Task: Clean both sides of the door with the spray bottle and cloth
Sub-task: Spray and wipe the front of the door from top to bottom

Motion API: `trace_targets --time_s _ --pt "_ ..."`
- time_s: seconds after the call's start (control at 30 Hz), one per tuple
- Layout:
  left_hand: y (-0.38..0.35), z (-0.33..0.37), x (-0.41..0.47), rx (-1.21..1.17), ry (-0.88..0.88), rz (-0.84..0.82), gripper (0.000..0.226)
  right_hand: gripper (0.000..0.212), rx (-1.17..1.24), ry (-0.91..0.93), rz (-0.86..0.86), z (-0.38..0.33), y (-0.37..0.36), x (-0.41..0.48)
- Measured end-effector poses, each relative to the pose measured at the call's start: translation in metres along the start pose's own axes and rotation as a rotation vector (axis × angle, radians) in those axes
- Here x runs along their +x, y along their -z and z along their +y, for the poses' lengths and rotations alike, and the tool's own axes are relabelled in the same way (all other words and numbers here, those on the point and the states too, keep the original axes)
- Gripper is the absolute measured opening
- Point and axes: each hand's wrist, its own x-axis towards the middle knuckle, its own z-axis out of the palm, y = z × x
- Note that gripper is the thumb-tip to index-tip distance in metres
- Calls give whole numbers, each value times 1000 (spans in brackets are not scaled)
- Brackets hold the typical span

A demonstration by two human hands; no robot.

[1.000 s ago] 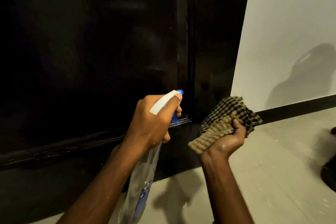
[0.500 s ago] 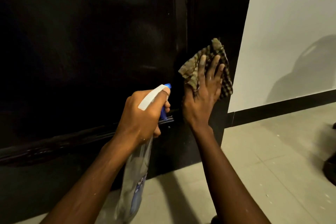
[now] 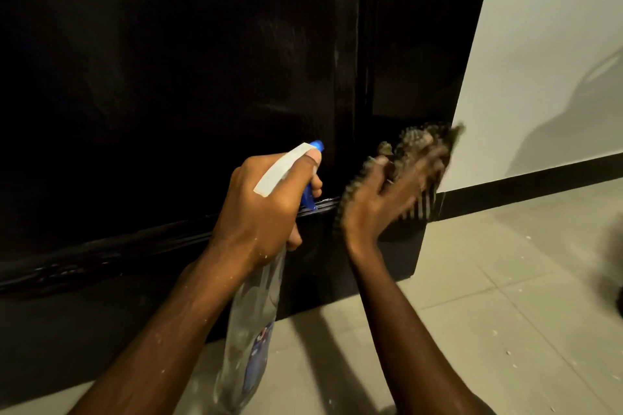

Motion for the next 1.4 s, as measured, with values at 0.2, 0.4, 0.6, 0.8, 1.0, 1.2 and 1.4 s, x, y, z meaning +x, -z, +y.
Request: trace_targets --time_s 0.2,0.4,0.6,0.8,1.0,1.2,1.4 --pt "-10 -8 -1 6 0 6 45 62 -268 620 -153 55 9 -9" --pt "-16 -12 -5 -29 26 -10 45 72 138 -359 249 72 14 -8" --pt "-13 -16 -6 -11 17 15 43 68 -68 258 -24 30 3 -21" --pt "-12 -17 -8 4 7 29 44 61 -270 593 -180 99 20 -42" --pt "-5 -22 -12 -3 17 29 44 67 236 -638 437 97 18 -24" --pt "4 -22 -14 -6 25 41 44 73 156 -283 219 27 5 -41" --pt "11 -28 -20 -7 25 82 42 69 -156 275 -175 98 7 -79"
